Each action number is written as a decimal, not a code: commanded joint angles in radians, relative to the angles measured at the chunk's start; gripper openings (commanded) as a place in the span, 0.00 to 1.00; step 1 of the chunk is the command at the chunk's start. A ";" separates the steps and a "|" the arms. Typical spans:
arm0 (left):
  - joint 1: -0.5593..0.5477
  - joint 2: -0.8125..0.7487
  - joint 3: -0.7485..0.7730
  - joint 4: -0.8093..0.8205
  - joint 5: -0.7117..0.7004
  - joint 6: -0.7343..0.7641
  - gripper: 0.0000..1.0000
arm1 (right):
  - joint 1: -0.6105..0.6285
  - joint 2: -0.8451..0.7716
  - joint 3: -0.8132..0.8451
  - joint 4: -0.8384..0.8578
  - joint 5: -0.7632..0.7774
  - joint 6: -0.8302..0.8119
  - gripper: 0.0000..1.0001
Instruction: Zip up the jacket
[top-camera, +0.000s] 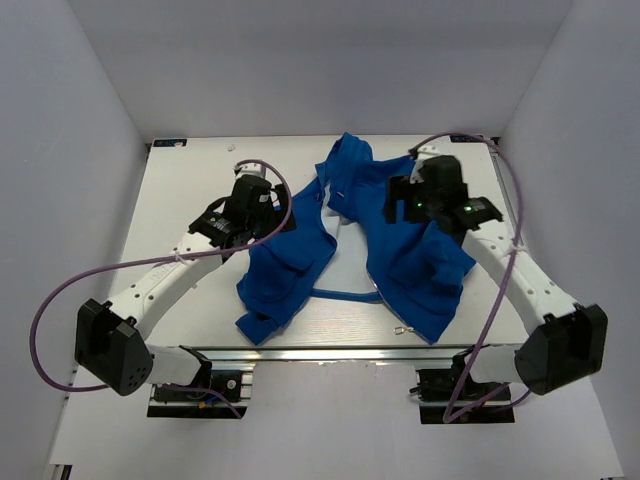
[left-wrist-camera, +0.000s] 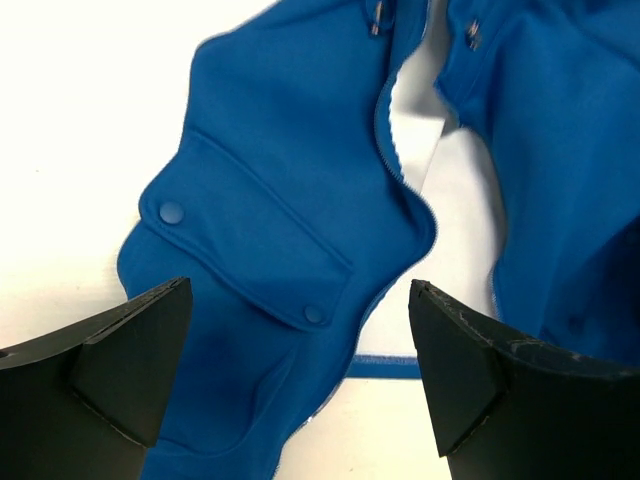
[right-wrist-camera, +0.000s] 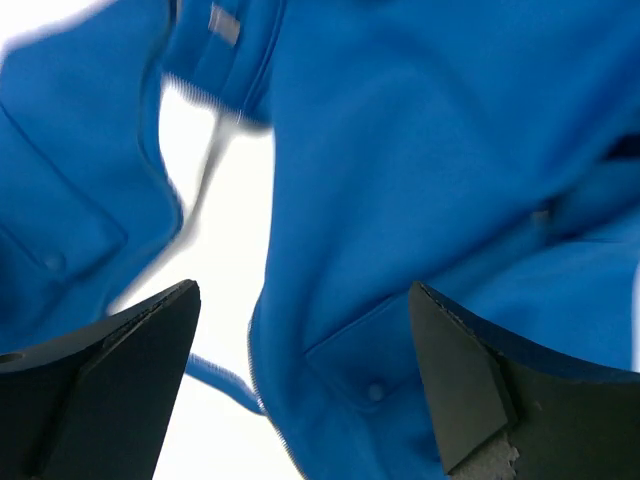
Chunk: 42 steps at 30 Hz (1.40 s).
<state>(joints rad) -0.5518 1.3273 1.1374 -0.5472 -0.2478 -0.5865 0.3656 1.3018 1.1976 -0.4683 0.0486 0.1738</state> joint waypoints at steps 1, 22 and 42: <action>-0.002 0.003 -0.030 0.020 0.061 0.024 0.98 | 0.045 0.076 -0.041 0.007 0.053 -0.002 0.89; -0.002 0.117 -0.186 0.167 0.211 0.051 0.98 | 0.104 0.665 0.523 -0.136 0.176 0.174 0.00; -0.003 0.053 -0.247 0.156 0.246 0.050 0.98 | 0.082 0.265 0.027 0.106 -0.287 0.032 0.89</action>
<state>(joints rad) -0.5522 1.4494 0.9344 -0.4038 -0.0196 -0.5308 0.4026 1.6661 1.2793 -0.4828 -0.2329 0.1936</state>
